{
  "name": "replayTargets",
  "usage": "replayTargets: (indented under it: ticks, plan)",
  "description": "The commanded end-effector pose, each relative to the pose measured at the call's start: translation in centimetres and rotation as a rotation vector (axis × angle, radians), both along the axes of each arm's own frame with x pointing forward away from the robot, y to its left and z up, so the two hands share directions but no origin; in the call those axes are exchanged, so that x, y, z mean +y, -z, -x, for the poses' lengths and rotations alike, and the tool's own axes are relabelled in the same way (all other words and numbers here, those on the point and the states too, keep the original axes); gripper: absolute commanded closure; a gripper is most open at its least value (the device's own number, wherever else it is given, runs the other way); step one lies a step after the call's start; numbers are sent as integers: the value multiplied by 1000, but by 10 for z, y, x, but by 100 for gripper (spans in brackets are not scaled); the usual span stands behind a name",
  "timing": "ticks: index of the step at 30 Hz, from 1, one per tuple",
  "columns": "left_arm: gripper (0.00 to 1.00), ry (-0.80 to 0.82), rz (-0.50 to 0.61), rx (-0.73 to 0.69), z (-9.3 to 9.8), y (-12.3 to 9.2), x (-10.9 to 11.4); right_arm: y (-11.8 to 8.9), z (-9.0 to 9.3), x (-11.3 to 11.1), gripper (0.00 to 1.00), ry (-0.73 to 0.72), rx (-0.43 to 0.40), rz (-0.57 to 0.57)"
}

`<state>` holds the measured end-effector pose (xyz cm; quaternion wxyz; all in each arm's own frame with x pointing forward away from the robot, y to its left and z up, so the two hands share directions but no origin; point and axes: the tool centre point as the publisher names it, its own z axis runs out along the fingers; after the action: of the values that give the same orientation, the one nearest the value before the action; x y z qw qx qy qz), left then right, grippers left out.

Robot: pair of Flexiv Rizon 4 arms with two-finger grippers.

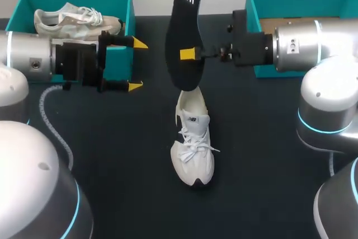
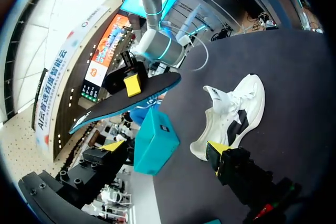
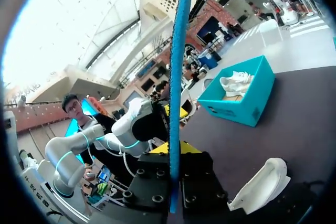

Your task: Take the shoe out of the shoebox, open the shoe tongue, remove and reinsert the insole, then place the shoe into the shoebox

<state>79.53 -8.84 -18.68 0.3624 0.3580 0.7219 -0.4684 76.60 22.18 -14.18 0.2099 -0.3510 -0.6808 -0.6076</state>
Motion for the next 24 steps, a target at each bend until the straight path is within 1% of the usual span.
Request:
replayTargets:
  ticks: [1,4,6,7,8,9,10,12,13,14,18,19,22,24]
  plan:
    - [0,-1,-2,0,1,0,0,0,1,1,100,5,0,2]
    - [0,-1,-2,0,1,0,0,0,1,1,100,5,0,2]
    - [0,-9,-22,50,7,4,-1,0,1,1,100,5,0,2]
    - [0,-2,-44,126,12,8,-2,3,-6,-4,100,-14,-35,2]
    - [0,-13,-48,159,15,11,-2,3,-11,-6,100,-15,-84,13]
    - [0,-22,-59,179,17,13,-2,3,-14,-9,100,-23,-115,17]
    - [0,-24,-95,234,20,20,-3,5,-20,-11,100,-49,-155,43]
    - [0,-50,-110,274,22,28,-2,8,-26,-14,100,-66,-219,48]
    - [0,-67,-137,313,23,35,-2,11,-30,-17,100,-79,-260,65]
    - [0,-80,-125,333,24,38,-1,14,-32,-17,100,-93,-287,64]
    - [0,-120,-146,444,26,52,1,28,-37,-21,100,-112,-351,62]
    - [0,-133,-173,476,26,58,2,32,-38,-21,100,-120,-373,52]
    - [0,-160,-183,514,25,67,3,42,-40,-19,100,-147,-400,39]
    - [0,-189,-182,539,23,75,3,48,-40,-21,100,-109,-416,4]
